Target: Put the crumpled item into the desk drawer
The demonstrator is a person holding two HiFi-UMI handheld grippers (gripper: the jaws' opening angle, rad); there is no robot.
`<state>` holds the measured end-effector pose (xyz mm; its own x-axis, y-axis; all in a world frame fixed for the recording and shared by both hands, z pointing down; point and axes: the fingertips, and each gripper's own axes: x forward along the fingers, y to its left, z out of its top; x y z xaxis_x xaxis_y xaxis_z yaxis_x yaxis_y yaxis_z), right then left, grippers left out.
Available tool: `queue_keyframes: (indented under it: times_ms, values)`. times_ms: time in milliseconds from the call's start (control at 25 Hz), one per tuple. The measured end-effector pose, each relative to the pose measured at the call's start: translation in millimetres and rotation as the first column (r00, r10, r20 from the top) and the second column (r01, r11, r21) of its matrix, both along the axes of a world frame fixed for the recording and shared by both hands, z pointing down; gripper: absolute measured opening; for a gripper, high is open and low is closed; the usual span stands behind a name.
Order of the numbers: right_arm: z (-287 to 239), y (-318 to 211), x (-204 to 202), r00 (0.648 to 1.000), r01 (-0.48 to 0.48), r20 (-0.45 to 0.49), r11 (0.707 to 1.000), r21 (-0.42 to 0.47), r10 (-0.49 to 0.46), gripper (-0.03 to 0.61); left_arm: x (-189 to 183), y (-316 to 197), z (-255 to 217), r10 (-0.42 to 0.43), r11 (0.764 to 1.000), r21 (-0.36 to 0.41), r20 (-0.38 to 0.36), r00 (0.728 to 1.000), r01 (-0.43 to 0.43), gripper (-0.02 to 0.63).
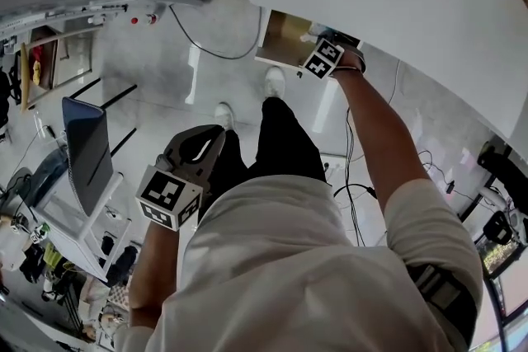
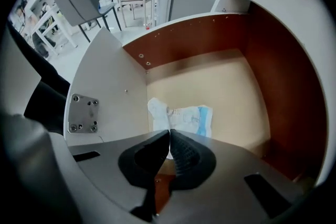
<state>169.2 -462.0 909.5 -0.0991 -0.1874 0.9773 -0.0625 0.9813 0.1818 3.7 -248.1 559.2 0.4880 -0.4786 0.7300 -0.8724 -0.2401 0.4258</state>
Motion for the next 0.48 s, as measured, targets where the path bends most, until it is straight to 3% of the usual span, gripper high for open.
queue_keyframes:
  times_ms: [480]
  values:
    - [14.7, 3.4, -5.1, 1.0, 0.018, -0.022, 0.999, -0.031, -0.019, 0.034, -18.9, 9.5, 9.0, -0.033, 0.999, -0.003, -0.003, 0.999, 0.033, 0.032]
